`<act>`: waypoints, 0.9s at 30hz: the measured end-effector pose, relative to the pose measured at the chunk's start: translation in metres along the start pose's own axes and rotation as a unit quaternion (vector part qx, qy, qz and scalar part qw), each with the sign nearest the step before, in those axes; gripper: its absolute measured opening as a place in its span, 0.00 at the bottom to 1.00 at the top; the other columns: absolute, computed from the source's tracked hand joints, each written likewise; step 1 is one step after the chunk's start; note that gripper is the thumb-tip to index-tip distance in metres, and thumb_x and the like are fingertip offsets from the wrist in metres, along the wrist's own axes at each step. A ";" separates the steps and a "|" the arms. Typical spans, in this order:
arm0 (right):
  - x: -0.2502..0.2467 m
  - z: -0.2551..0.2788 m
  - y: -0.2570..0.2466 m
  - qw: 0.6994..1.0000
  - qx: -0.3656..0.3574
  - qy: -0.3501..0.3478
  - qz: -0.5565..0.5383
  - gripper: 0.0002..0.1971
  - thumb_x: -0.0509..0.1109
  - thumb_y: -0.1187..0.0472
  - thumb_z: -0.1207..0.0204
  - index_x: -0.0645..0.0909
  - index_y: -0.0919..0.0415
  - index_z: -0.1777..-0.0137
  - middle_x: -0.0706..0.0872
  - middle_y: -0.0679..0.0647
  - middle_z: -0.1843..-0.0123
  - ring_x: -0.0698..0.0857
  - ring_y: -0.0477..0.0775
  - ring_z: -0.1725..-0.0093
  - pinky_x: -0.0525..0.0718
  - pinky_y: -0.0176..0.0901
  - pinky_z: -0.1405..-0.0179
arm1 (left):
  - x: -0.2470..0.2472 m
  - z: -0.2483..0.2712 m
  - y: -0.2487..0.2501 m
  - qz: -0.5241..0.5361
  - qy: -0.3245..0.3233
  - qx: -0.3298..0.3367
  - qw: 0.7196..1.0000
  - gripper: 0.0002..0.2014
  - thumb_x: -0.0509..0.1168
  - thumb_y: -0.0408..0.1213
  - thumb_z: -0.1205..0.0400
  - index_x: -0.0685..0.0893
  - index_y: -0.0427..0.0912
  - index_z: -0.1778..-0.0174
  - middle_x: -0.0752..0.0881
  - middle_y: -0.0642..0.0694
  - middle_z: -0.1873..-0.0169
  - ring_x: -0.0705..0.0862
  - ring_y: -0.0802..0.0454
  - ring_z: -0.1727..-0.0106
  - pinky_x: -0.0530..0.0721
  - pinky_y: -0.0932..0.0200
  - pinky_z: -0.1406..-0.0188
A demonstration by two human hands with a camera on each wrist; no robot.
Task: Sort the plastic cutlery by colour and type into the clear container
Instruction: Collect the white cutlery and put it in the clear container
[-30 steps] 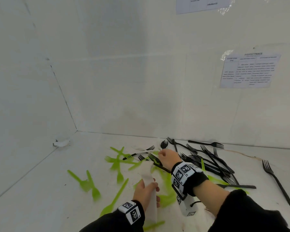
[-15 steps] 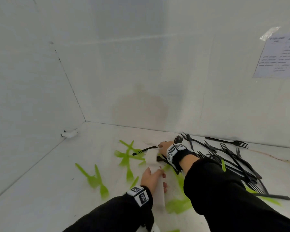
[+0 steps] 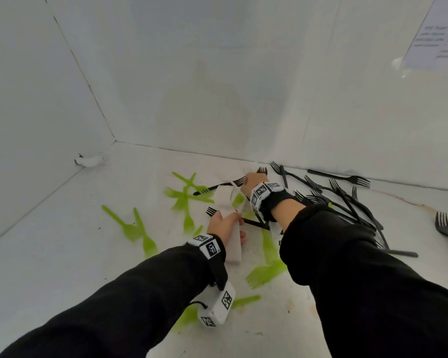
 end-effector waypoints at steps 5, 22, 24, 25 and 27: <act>0.011 -0.002 0.008 0.999 0.001 -0.019 0.041 0.15 0.65 0.61 0.22 0.80 0.67 0.38 0.83 0.63 0.38 0.81 0.63 0.35 0.77 0.47 0.36 | -0.001 -0.001 -0.002 0.008 0.000 -0.006 1.000 0.04 0.63 0.31 0.20 0.74 0.38 0.59 0.79 0.40 0.68 0.76 0.46 0.81 0.79 0.57 0.77; -0.024 0.007 0.013 0.996 0.048 0.023 -0.075 0.19 0.48 0.69 0.15 0.76 0.73 0.33 0.79 0.65 0.32 0.78 0.63 0.32 0.76 0.47 0.35 | -0.002 -0.005 -0.003 0.006 -0.001 -0.004 1.000 0.05 0.63 0.32 0.19 0.74 0.36 0.50 0.80 0.43 0.67 0.77 0.47 0.80 0.80 0.60 0.82; -0.022 0.010 0.013 0.988 0.057 0.036 -0.140 0.19 0.47 0.69 0.15 0.74 0.73 0.32 0.77 0.67 0.31 0.77 0.64 0.31 0.75 0.48 0.35 | -0.003 -0.005 -0.003 0.008 0.000 -0.003 1.000 0.06 0.63 0.31 0.19 0.73 0.36 0.50 0.79 0.42 0.68 0.77 0.48 0.82 0.79 0.59 0.81; -0.020 0.008 0.017 0.980 0.064 0.056 -0.180 0.19 0.47 0.68 0.15 0.74 0.72 0.32 0.77 0.66 0.31 0.76 0.65 0.31 0.74 0.49 0.35 | -0.003 -0.006 -0.004 0.010 0.000 -0.003 1.000 0.05 0.63 0.31 0.19 0.73 0.36 0.50 0.79 0.42 0.68 0.77 0.48 0.82 0.79 0.59 0.81; -0.019 0.009 0.021 0.962 0.068 0.101 -0.243 0.18 0.49 0.62 0.14 0.73 0.69 0.33 0.78 0.65 0.33 0.77 0.65 0.33 0.74 0.49 0.37 | -0.002 -0.006 -0.005 0.010 0.001 -0.006 1.000 0.04 0.62 0.31 0.19 0.73 0.36 0.52 0.79 0.42 0.68 0.77 0.47 0.82 0.79 0.58 0.80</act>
Point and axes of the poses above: each hand's wrist, its own z-axis away from the middle knuckle, its own x-axis out of the palm, y = z × x, the point moved 7 cm from there along -z, towards the middle knuckle
